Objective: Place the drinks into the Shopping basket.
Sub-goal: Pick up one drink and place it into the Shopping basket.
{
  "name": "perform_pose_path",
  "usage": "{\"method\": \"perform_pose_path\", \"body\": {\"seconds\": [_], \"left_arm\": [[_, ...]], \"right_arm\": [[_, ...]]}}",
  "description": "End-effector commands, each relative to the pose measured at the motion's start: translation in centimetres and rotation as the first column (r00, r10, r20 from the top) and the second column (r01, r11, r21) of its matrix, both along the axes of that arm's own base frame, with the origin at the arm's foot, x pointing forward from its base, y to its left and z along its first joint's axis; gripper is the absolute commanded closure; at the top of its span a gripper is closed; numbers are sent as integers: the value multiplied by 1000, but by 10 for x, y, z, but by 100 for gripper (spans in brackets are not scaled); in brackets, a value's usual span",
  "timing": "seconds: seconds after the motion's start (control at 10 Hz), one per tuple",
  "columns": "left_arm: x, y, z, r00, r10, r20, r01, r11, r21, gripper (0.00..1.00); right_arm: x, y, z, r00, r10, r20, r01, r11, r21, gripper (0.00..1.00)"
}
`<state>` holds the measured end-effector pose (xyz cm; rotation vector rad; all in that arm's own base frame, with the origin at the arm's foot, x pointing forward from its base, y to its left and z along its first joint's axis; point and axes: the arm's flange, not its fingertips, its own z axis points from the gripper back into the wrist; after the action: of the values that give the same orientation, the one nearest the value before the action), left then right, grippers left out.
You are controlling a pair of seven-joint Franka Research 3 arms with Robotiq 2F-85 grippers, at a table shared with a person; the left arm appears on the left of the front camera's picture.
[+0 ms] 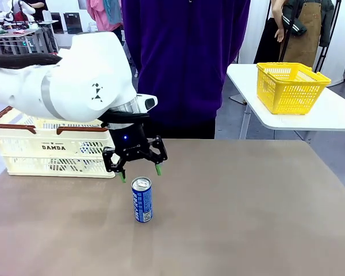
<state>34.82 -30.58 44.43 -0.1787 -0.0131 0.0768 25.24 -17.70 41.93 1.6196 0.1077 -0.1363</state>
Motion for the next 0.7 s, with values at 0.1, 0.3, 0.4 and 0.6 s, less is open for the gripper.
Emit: {"method": "perform_pose_path", "body": {"seconds": [0.1,0.3,0.4,0.6], "left_arm": [[5,-5,-5,997,71,28,-73,994,84,0],[5,-9,-15,999,45,10,-46,994,97,0],[4,-11,-18,999,37,10,-38,994,105,0],[6,-16,-29,1000,28,9,-29,993,117,0]], "right_arm": [[0,1,5,1000,-1,-20,1,1000,10,0],[0,1,5,1000,-1,-20,1,1000,10,0],[0,1,5,1000,-1,-20,1,1000,10,0],[0,1,5,1000,-1,-20,1,1000,10,0]]}}
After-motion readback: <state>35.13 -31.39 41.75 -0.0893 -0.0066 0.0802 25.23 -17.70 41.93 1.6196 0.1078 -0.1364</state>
